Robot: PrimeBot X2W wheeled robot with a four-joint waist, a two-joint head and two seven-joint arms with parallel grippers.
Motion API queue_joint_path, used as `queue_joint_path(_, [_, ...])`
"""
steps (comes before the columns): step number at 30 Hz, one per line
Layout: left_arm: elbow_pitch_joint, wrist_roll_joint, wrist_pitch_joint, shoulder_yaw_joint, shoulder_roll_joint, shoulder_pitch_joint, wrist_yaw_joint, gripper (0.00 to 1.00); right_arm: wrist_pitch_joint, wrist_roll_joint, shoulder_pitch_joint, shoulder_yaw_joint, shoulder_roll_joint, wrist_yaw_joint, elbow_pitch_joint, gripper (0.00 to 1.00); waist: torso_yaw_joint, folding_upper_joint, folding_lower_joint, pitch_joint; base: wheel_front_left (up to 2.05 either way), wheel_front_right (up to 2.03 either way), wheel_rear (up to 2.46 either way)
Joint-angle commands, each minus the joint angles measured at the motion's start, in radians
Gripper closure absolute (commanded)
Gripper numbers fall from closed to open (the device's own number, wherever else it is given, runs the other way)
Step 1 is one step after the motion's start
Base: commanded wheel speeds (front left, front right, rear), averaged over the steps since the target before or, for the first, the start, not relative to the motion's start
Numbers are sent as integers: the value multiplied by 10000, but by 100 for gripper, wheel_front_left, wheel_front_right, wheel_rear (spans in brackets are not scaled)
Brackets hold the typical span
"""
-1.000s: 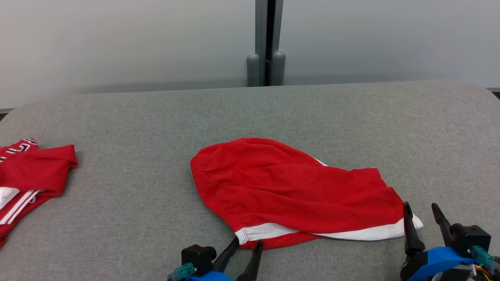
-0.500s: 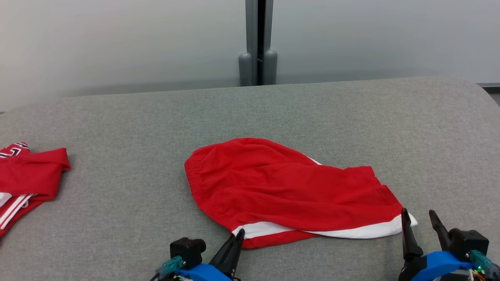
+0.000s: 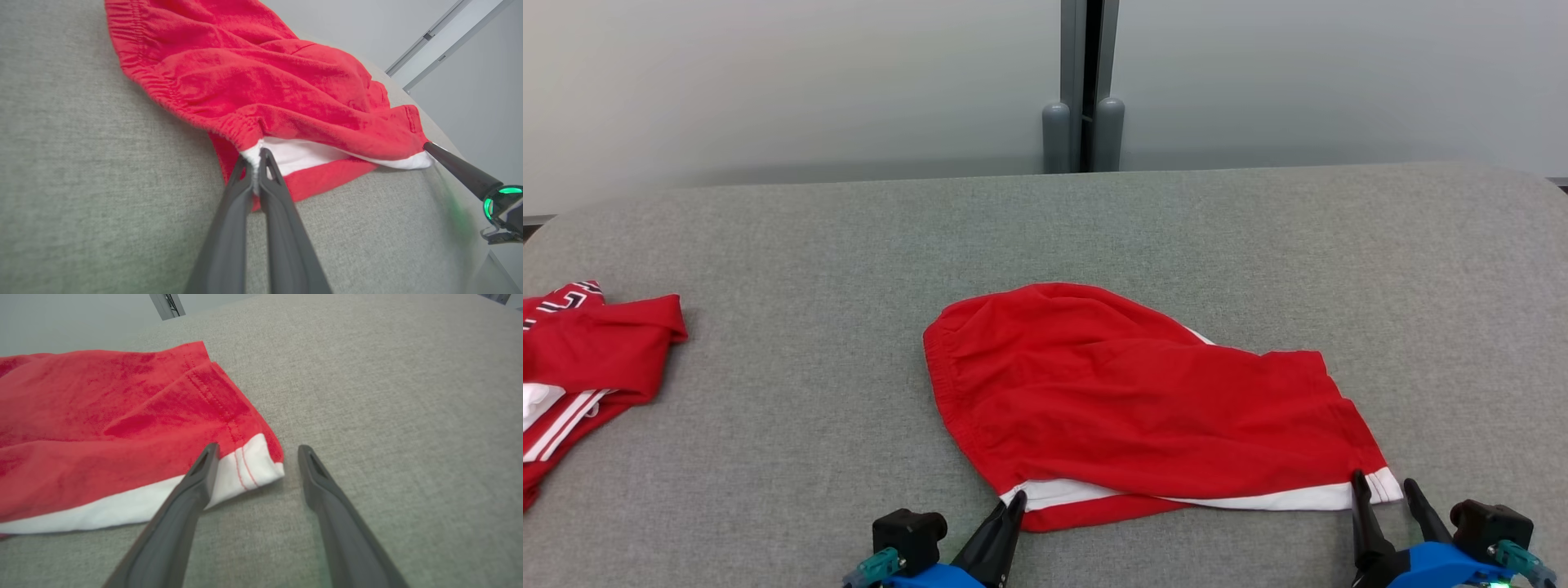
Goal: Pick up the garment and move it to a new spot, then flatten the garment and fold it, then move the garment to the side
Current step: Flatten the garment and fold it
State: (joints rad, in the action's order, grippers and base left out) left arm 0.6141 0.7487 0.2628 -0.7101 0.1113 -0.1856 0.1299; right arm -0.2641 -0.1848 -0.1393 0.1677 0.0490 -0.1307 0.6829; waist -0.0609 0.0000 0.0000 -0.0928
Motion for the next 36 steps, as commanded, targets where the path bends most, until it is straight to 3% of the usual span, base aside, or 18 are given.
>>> queue_joint_path(1, [-7, -55, 30, 68, 1, -93, 14, 100, -5, -141, -118, -8, 36, -1, 112, 0, 9, 0, 0, -24, 0, 0, 0])
queue_joint_path(2, [-8, -79, 30, 68, -1, -99, 14, 100, -3, -207, -151, -24, 36, -1, 187, 25, 11, 0, 0, -38, 0, 0, 0])
queue_joint_path(4, [-11, -114, 30, 60, 4, -104, 14, 100, -5, -291, -186, -36, 36, -1, 297, 91, 15, 0, 0, -57, 0, 0, 0])
queue_joint_path(5, [-11, -120, 30, 59, 7, -110, 15, 100, -5, -337, -203, -1, 38, -1, 303, 100, 15, 0, 0, -62, 0, 0, 0])
queue_joint_path(13, [-175, -266, 30, 311, 105, -72, 15, 100, -5, -1014, -214, -90, 35, -1, -320, 100, 108, 0, 0, 143, 0, 0, 0])
queue_joint_path(19, [-1190, -753, 30, 653, 493, -467, 15, 100, -3, -2880, -486, -503, 38, -1, -1726, 100, 354, 0, 0, 607, 0, 0, 0])
queue_joint_path(23, [-2176, -1112, 30, 728, 1132, -1296, 15, 100, -5, -4161, -1051, -876, 36, -2, -2724, 100, 463, 0, 0, 883, 0, 0, 0])
queue_joint_path(27, [-3269, -1049, 30, 839, 2193, -2810, 13, 100, -5, -5080, -2155, -1179, 39, -2, -3783, 100, 476, 0, 0, 1155, 0, 0, 0])
queue_joint_path(34, [-4168, -21, -443, 1086, 3393, -5036, 14, 100, 480, -5169, -3811, -1148, 44, -1, -4895, 100, 465, 0, 0, 1355, 0, 0, 0])
queue_joint_path(36, [-4241, 362, -762, 1190, 3476, -5407, 14, 100, 847, -5035, -4276, -968, 42, -1, -5056, 100, 465, 0, 0, 1282, 0, 0, 0])
